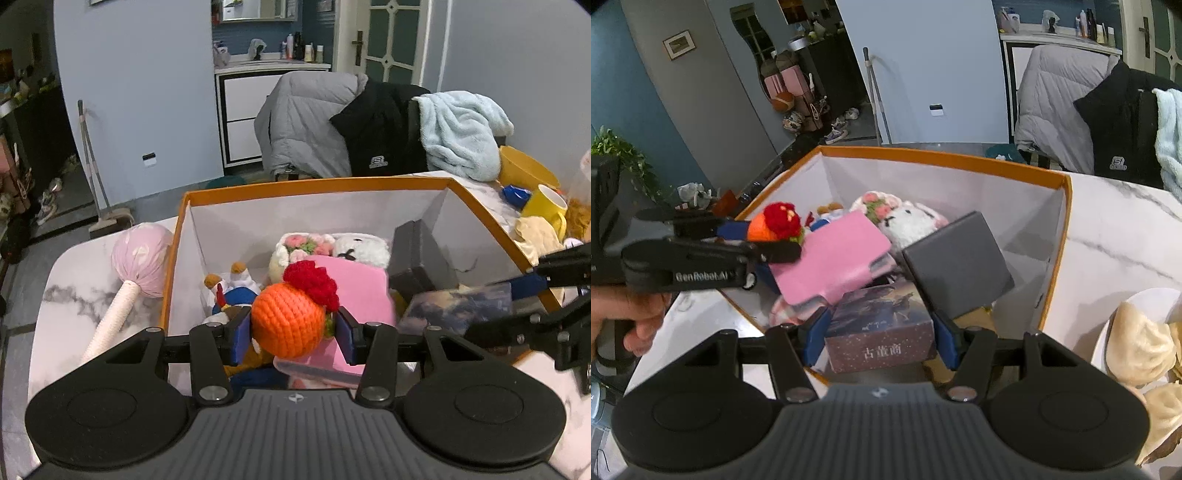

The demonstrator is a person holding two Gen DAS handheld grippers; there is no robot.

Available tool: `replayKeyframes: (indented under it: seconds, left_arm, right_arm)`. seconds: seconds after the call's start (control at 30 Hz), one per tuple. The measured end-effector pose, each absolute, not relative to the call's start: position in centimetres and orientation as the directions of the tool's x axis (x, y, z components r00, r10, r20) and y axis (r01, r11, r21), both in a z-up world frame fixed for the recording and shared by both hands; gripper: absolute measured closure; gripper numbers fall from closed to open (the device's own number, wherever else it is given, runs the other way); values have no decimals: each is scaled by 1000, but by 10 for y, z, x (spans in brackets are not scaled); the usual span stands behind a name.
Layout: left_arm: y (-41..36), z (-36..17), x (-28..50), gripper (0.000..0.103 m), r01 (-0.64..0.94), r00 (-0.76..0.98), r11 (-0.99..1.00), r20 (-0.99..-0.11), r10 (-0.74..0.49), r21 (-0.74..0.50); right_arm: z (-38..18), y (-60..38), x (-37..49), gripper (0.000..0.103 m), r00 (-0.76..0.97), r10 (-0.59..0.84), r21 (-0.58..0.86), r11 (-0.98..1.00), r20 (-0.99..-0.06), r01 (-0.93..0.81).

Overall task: Organize objects
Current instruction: 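Lower and open both grippers to drop the ball and card box into the orange box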

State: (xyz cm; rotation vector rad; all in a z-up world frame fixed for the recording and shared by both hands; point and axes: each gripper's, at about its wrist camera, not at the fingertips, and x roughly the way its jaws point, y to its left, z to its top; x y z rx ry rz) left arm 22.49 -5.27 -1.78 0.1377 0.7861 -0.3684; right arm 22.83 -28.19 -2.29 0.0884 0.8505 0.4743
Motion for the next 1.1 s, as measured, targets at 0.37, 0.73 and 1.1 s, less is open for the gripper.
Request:
replayKeyframes:
  seconds: [0.37, 0.73, 1.1]
  left_arm:
    - [-52, -25, 233, 48, 367, 648, 930, -713, -268, -17]
    - [-51, -28, 228, 32, 350, 690, 937, -682, -243, 20]
    - [-51, -25, 222, 13, 337, 714, 936, -676, -184, 101]
  right_arm:
    - [-30, -263, 228, 43, 593, 359, 107, 903, -721, -416]
    - [-34, -260, 230, 42, 605, 343, 111, 915, -718, -387]
    - [-29, -258, 227, 25, 655, 279, 40, 934, -702, -355]
